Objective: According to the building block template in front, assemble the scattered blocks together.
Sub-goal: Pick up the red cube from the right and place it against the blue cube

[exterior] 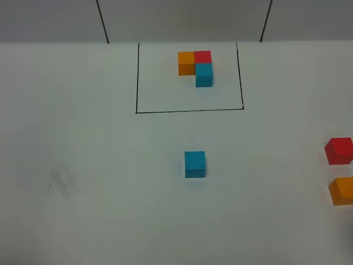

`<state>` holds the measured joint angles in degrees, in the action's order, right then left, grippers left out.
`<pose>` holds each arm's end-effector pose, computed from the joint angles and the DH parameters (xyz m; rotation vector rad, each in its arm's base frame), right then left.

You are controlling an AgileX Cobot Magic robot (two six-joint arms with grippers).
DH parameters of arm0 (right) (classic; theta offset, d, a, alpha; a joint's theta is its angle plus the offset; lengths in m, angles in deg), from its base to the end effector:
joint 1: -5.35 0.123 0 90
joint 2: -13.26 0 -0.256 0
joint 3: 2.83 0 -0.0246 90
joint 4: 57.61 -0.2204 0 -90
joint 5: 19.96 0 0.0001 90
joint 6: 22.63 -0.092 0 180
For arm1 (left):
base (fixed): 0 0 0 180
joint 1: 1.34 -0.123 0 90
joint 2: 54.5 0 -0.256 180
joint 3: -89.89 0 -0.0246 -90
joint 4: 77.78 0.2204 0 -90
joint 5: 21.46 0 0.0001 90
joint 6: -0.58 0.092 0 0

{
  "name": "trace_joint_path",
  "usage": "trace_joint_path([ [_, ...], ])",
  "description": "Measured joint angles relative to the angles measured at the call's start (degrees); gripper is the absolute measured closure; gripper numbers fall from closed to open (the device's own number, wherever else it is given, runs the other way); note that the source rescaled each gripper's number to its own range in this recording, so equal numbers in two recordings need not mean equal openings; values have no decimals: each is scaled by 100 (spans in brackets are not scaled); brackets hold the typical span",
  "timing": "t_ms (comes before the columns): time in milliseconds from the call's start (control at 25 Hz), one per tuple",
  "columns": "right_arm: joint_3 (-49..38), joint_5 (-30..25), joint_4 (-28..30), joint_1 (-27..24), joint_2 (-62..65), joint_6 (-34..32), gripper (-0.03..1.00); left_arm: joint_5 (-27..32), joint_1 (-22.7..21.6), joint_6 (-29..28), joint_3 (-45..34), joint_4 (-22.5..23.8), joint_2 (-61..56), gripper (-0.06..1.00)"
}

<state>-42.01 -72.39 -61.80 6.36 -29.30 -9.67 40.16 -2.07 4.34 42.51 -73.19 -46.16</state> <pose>0.0918 0.0070 0.2882 -0.2611 2.3242 -0.0135 -0.0036 0.0064 0.2625 0.0492 2.0478 0.1448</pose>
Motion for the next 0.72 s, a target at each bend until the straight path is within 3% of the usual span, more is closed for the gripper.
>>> trace_joint_path([
  [720, 2, 2630, -157, 0, -3636, -118, 11, 0, 0, 0, 0, 0, 0, 94],
])
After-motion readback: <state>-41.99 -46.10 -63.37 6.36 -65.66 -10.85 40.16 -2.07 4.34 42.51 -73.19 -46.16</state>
